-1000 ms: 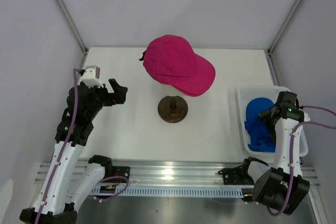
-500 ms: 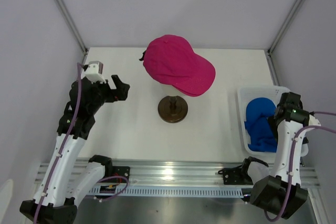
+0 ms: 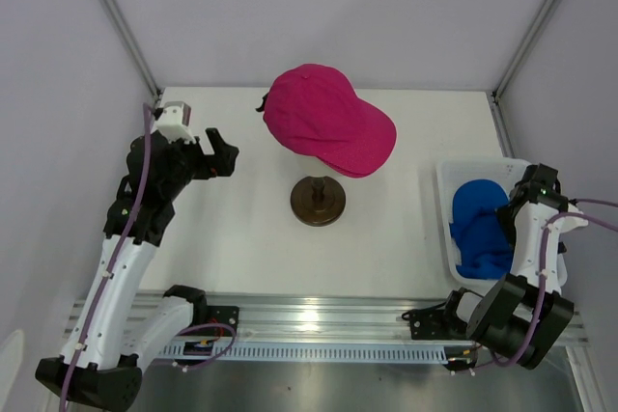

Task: Stack the hats

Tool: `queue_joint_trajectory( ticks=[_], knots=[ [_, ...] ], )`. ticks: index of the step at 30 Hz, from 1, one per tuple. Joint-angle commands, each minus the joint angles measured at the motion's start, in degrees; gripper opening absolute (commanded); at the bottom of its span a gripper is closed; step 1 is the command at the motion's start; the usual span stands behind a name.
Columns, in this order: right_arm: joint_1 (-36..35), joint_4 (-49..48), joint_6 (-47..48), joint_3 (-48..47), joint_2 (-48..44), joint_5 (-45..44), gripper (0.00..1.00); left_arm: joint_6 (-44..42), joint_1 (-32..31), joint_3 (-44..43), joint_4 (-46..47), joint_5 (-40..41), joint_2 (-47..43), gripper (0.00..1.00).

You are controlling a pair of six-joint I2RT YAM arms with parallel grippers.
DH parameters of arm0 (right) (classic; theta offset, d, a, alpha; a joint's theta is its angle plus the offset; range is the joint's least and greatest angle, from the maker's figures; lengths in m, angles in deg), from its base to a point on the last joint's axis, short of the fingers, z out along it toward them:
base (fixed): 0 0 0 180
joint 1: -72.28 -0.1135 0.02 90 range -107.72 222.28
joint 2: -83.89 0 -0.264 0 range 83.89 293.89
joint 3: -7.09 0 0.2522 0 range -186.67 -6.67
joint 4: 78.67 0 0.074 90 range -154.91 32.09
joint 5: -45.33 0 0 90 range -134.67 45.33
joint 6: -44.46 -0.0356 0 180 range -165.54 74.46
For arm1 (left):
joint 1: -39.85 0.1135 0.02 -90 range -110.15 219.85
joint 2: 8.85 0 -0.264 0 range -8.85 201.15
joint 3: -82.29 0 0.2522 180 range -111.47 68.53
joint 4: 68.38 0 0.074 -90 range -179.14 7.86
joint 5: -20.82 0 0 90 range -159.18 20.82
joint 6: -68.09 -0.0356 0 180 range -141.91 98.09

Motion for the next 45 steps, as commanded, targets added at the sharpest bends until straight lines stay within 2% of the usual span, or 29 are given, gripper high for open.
queue_joint_trajectory(
  ticks=[1, 9, 10, 12, 13, 14, 15, 19, 22, 24, 26, 28, 29, 32, 35, 40, 41, 43, 45],
  knots=[
    [1.5, -2.2, -0.3, 2.0, 0.7, 1.3, 0.95, -1.0, 0.3, -3.5, -0.8, -0.1, 0.8, 1.00],
    [1.6, 0.9, -4.8, 5.4, -2.1, 6.2, 0.92, -1.5, 0.3, -4.1, -0.7, 1.3, 1.2, 0.99],
    [1.6, 0.0, -4.8, 6.1, -2.2, 6.7, 0.79, -1.6, 0.3, -4.1, -0.5, 1.4, 1.4, 0.99],
    [1.6, -2.2, -4.5, 8.2, -2.3, 7.2, 0.59, -1.9, 0.3, -4.5, -0.9, 1.4, 1.6, 0.99],
    [1.6, -2.1, -4.5, 8.6, -2.2, 6.9, 0.23, -2.1, 0.3, -4.5, -1.1, 1.5, 1.6, 0.99],
    [1.6, -1.3, -5.2, 8.3, -2.2, 6.7, 0.02, -2.3, 0.3, -4.7, -1.3, 1.6, 1.5, 0.99],
    [1.6, -0.7, -5.2, 7.8, -2.1, 6.2, 0.00, -2.4, 0.3, -4.8, -1.6, 2.3, 1.5, 0.99],
    [1.4, 3.2, -3.0, 1.1, -4.5, 7.9, 0.00, -2.6, 0.3, -4.3, -0.9, 2.8, -0.2, 0.99],
    [-1.4, 4.1, 0.3, -10.4, -6.6, 9.6, 0.00, -2.6, 0.3, -5.3, -1.1, 1.8, -0.2, 0.99],
    [-2.1, 1.4, 6.1, -15.4, -8.2, 14.6, 0.00, -2.2, 0.3, -7.4, -2.2, 1.6, 0.0, 1.00],
    [-2.5, -0.2, 8.2, -22.7, -8.0, 17.6, 0.00, -2.1, 0.3, -8.9, -3.4, 0.8, 0.1, 0.99],
    [-2.6, -1.2, 11.5, -29.3, -6.4, 25.2, 0.00, -1.9, 0.3, -11.8, -3.7, -0.6, 0.2, 0.99],
    [-2.6, -1.4, 12.5, -31.2, -4.2, 30.0, 0.00, -1.6, 0.3, -12.6, -4.3, -3.1, 0.4, 0.99],
    [-2.9, -1.0, 11.1, -37.3, -1.5, 32.8, 0.00, 1.0, 0.2, -18.6, -5.2, -10.0, 2.2, 1.00],
    [-3.6, -6.0, 8.4, -40.9, 0.6, 42.7, 0.00, 2.2, -2.6, -23.7, -7.0, -10.8, 4.8, 1.00],
    [-7.9, -16.1, 6.6, -50.0, 5.9, 50.6, 0.00, 3.3, -8.5, -30.1, -6.4, -11.2, 7.2, 1.00],
    [-9.0, -19.0, 6.5, -50.9, 6.4, 54.6, 0.00, 3.9, -9.4, -30.8, -5.9, -11.8, 7.7, 1.00],
    [-12.0, -24.9, 6.0, -53.1, 8.2, 57.0, 0.00, 4.6, -12.7, -32.9, -4.7, -12.0, 8.9, 0.99],
    [-13.7, -20.9, 3.9, -59.6, 10.7, 53.9, 0.00, 5.4, -16.8, -35.8, -4.1, -10.9, 11.2, 0.98]
  ],
)
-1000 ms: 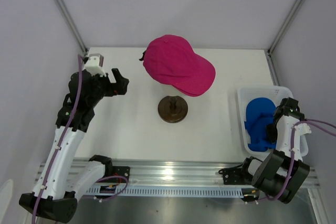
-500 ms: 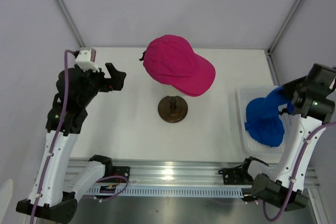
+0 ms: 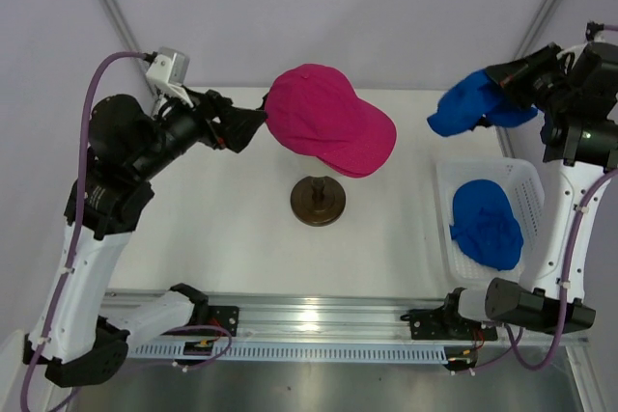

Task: Stack the hats

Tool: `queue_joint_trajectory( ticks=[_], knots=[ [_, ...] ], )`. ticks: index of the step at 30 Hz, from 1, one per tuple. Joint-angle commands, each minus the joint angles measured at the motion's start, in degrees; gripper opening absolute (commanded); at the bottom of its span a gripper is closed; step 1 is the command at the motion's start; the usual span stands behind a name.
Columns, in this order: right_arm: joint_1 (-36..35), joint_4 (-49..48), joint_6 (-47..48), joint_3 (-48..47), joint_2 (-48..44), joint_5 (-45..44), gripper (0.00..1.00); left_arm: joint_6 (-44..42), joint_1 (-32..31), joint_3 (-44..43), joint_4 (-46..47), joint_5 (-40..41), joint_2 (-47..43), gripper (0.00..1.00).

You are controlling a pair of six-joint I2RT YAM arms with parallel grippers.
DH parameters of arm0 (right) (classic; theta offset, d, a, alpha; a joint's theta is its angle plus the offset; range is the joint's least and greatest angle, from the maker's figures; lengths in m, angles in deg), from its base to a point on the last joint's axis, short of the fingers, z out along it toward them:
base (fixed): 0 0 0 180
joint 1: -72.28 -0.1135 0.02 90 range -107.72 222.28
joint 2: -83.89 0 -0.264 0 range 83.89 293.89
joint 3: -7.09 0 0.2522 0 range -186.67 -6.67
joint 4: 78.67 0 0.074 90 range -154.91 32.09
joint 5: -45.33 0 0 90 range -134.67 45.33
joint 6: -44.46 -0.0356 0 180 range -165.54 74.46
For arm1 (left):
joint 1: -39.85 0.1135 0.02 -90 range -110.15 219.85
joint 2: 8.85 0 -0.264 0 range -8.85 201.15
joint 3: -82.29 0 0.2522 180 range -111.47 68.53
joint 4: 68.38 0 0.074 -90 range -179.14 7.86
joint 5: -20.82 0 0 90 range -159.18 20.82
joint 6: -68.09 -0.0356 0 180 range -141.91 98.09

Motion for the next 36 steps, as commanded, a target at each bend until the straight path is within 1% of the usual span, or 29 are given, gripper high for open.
queue_joint_trajectory(
  ticks=[1, 2, 3, 4, 6, 7, 8, 9, 10, 11, 12, 13, 14, 15, 18, 19, 21, 23, 24, 27, 28, 29, 31, 32, 33, 34, 35, 36],
  knots=[
    [-2.7, -3.4, -3.2, -11.5, 2.7, 2.4, 0.00, 2.6, -6.2, -5.0, 3.1, 1.3, 2.7, 0.98],
    [-2.8, -0.8, -4.3, -13.9, 5.4, -1.9, 0.00, 3.1, -7.7, -6.3, 3.6, 2.9, 4.3, 0.98],
    [-2.8, 1.1, -8.2, -15.8, 6.2, -3.6, 0.00, 3.5, -10.7, -6.6, 4.2, 4.7, 5.2, 0.97],
    [-2.8, 1.4, -10.7, -16.1, 6.4, -4.6, 0.00, 4.2, -12.2, -6.7, 5.1, 8.7, 5.9, 0.97],
    [-2.8, -0.7, -16.6, -14.3, 5.5, -6.2, 0.00, 7.2, -15.7, -6.1, 9.8, 11.4, 7.9, 0.95],
    [-3.5, -2.6, -22.2, -11.1, 4.6, -6.9, 0.00, 8.5, -17.1, -5.7, 11.9, 12.9, 8.5, 0.94],
    [-4.0, -4.5, -24.7, -9.0, 2.2, -9.4, 0.00, 9.7, -18.4, -5.0, 16.9, 15.4, 9.2, 0.93],
    [-4.4, -8.5, -27.4, -6.8, 0.7, -11.0, 0.00, 9.8, -21.3, -5.2, 18.9, 17.3, 11.0, 0.92],
    [-5.0, -10.1, -31.8, -4.9, -0.7, -12.7, 0.00, 9.7, -22.9, -6.3, 20.5, 18.6, 12.1, 0.91],
    [-5.5, -10.8, -34.0, -2.6, -1.7, -15.0, 0.00, 9.3, -24.2, -7.4, 21.5, 20.4, 13.6, 0.91],
    [-5.6, -10.9, -35.5, -2.3, -3.2, -16.3, 0.00, 8.9, -26.5, -8.5, 22.6, 21.2, 15.0, 0.90],
    [-5.8, -10.3, -36.6, -2.5, -3.7, -17.6, 0.00, 8.0, -27.8, -11.9, 23.4, 22.4, 18.0, 0.90],
    [-6.0, -9.8, -38.8, -2.8, -4.1, -18.8, 0.00, 7.3, -28.8, -12.6, 24.5, 23.2, 19.4, 0.90],
    [-6.0, -9.5, -40.0, -2.8, -4.9, -19.0, 0.00, 6.5, -30.5, -13.1, 27.6, 23.4, 20.8, 0.90],
    [-6.0, -9.7, -42.4, -3.0, -5.3, -17.2, 0.00, 5.1, -32.8, -16.5, 31.7, 20.4, 26.0, 0.91],
    [-5.9, -9.4, -43.0, -3.3, -5.2, -17.1, 0.00, 4.8, -33.5, -17.2, 32.1, 20.1, 28.9, 0.91],
    [-5.6, -8.6, -43.7, -4.4, -5.1, -16.4, 0.00, 4.7, -35.5, -21.4, 31.6, 20.4, 31.8, 0.91],
    [-5.0, -7.4, -43.9, -5.6, -4.6, -15.9, 0.00, 4.3, -37.0, -24.4, 31.1, 21.9, 35.6, 0.90],
    [-3.7, -6.1, -44.6, -6.2, -4.5, -15.4, 0.00, 4.0, -38.8, -25.2, 31.2, 22.8, 36.8, 0.91],
    [-2.3, -6.7, -45.8, -5.5, -4.6, -12.9, 0.00, 2.5, -41.8, -26.4, 33.4, 26.9, 40.7, 0.91],
    [-2.2, -6.8, -46.0, -5.3, -4.7, -12.5, 0.00, 1.6, -42.3, -26.3, 33.9, 28.0, 41.5, 0.91],
    [-2.2, -7.0, -46.3, -5.2, -4.6, -11.2, 0.00, 1.4, -42.6, -26.0, 37.0, 28.4, 42.4, 0.91],
    [-2.3, -7.4, -47.5, -4.3, -4.8, -10.2, 0.00, 0.3, -43.3, -24.1, 39.5, 27.4, 44.1, 0.91],
    [-2.4, -7.5, -48.1, -3.9, -4.9, -9.4, 0.00, -0.1, -43.3, -22.8, 43.8, 25.6, 44.2, 0.91],
    [-2.4, -7.9, -48.3, -3.5, -5.2, -9.1, 0.00, -0.6, -43.4, -17.3, 47.3, 24.1, 43.7, 0.91],
    [-2.7, -7.8, -49.1, -3.0, -5.2, -8.9, 0.00, -1.5, -43.4, -15.3, 51.0, 23.3, 43.4, 0.91],
    [-2.7, -7.6, -49.7, -2.1, -5.2, -8.4, 0.00, -2.0, -43.7, -13.5, 54.2, 23.2, 43.1, 0.91],
    [-2.8, -7.9, -50.2, -1.4, -5.8, -8.3, 0.00, -2.3, -43.9, -12.0, 59.6, 24.5, 43.0, 0.91]
  ],
)
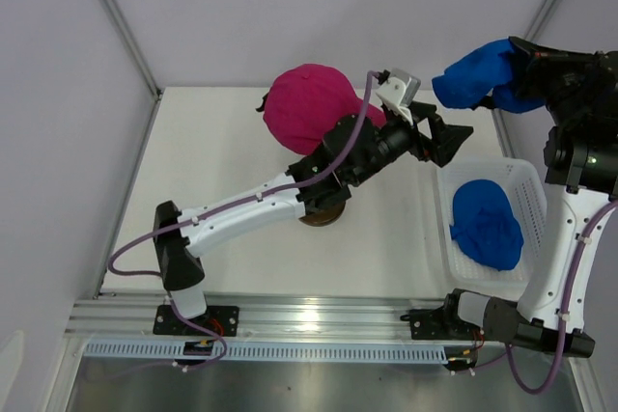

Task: Stack the hats

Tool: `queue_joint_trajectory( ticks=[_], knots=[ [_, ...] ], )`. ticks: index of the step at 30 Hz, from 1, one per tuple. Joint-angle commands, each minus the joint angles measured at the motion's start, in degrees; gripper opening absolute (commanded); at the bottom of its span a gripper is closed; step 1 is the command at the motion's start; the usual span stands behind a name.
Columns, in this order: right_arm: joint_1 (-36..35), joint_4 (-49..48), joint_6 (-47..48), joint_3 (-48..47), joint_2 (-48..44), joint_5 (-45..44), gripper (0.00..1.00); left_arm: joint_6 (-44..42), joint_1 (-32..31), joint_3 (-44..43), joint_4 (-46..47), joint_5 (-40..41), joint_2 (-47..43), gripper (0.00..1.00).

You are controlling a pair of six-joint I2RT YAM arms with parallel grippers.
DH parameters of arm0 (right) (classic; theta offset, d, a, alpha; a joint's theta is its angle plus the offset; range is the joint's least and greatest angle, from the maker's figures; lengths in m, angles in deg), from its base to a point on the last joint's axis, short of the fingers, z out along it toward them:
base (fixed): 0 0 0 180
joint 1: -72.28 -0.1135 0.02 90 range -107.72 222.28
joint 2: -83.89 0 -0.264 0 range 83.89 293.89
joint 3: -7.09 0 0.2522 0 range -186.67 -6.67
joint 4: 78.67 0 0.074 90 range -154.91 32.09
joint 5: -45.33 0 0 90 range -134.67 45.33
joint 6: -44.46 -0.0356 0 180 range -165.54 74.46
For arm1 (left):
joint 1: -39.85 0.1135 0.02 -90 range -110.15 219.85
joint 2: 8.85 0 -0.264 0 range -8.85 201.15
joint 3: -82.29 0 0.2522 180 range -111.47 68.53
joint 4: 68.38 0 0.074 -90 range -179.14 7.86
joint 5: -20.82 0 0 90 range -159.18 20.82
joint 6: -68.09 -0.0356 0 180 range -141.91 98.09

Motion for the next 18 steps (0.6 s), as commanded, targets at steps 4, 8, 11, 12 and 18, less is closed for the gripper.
queue_joint_trajectory(
  ticks=[4, 8, 11, 12, 18],
  knots=[
    [-0.9, -3.5, -6.0, 6.2, -3.9, -1.0, 0.00, 0.8, -1.3, 8.6, 21.7, 11.0, 1.3, 0.91],
    [-1.8, -5.1, -9.0, 11.9, -7.5, -4.6, 0.00, 3.7, -3.1, 7.9, 26.8, 17.3, 4.8, 0.91],
    [-1.9, -3.4, -9.5, 11.4, -7.9, -5.3, 0.00, 0.4, -4.6, 3.4, 31.5, 22.5, 8.8, 0.90],
    [-1.9, -3.2, -10.1, 11.6, -7.9, -5.2, 0.00, 0.3, -4.8, 1.6, 30.8, 26.6, 10.2, 0.89],
    [-2.2, -7.3, -13.6, 13.6, -10.0, -6.3, 0.00, 7.9, -5.7, -4.2, 23.6, 34.6, 15.0, 0.88]
  ],
)
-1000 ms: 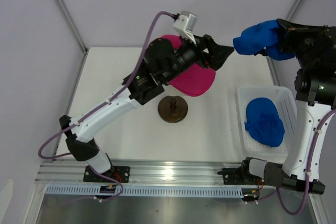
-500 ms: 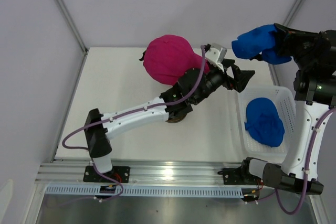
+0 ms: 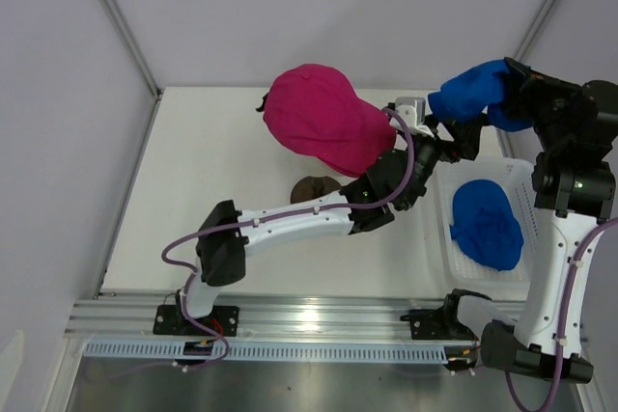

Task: Stack the hats

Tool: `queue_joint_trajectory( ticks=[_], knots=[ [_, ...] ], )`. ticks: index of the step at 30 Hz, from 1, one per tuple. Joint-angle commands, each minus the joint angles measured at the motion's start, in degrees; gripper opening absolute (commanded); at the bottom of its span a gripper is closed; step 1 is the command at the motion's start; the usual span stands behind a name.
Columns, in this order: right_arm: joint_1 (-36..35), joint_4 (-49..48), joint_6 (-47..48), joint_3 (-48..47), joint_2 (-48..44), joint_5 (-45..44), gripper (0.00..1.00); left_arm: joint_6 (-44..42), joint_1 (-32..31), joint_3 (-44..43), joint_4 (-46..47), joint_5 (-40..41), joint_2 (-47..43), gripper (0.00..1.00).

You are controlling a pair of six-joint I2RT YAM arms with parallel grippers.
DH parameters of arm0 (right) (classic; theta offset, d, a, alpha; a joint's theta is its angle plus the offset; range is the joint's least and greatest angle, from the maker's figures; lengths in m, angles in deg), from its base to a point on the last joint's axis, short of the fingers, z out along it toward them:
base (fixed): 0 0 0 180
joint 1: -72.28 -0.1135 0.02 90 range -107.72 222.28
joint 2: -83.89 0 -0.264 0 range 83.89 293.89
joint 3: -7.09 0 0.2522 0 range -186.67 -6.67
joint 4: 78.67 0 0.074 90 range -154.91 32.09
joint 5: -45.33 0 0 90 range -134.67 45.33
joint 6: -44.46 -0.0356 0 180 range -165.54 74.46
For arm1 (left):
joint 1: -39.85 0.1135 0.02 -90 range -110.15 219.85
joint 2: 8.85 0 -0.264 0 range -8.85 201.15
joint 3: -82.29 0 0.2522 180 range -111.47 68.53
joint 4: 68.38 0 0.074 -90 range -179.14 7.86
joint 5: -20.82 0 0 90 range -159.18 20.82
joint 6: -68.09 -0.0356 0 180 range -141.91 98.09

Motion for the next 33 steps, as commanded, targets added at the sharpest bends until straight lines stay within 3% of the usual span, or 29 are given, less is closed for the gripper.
queue_joint_trajectory(
  ticks=[1, 7, 14, 20, 23, 24, 26, 29, 31, 33],
  knots=[
    [-0.5, -6.3, -4.3, 3.4, -3.1, -4.2, 0.00, 4.2, -0.9, -2.7, 1.4, 10.1, 1.1, 0.88],
    [-0.8, -6.4, -4.6, 5.5, -7.2, -8.5, 0.00, 3.9, -1.7, -3.4, 5.1, 12.3, 3.7, 0.88],
    [-4.0, -4.9, -6.1, 6.0, -7.5, -5.4, 0.00, 1.0, -1.5, -16.1, 4.2, 13.6, 11.4, 0.88],
    [-6.0, -3.7, -7.1, 8.3, -9.6, -5.9, 0.00, 8.3, -0.6, -20.0, -0.1, 14.0, 13.9, 0.85],
    [-6.3, -4.3, -7.6, 9.5, -9.9, -5.5, 0.00, 9.9, -0.6, -20.0, -0.3, 14.4, 14.4, 0.63],
    [-6.5, -4.4, -6.9, 9.4, -10.1, -6.4, 0.00, 10.9, -0.6, -19.9, -1.2, 14.6, 14.2, 0.46],
    [-6.5, -4.2, -6.9, 9.4, -10.6, -7.4, 0.00, 11.2, -0.5, -19.6, -2.8, 14.8, 13.7, 0.24],
    [-6.5, -5.6, -7.2, 9.5, -10.8, -8.2, 0.00, 13.2, 0.3, -17.0, -4.5, 13.2, 11.6, 0.01],
    [-6.4, -6.1, -6.1, 9.0, -10.3, -9.0, 0.00, 16.1, 2.6, -15.2, -12.1, 8.7, 8.1, 0.01],
    [-6.4, -6.0, -4.8, 7.6, -9.6, -10.6, 0.00, 22.3, 5.0, -14.8, -23.5, -2.6, 5.5, 0.01]
  ],
)
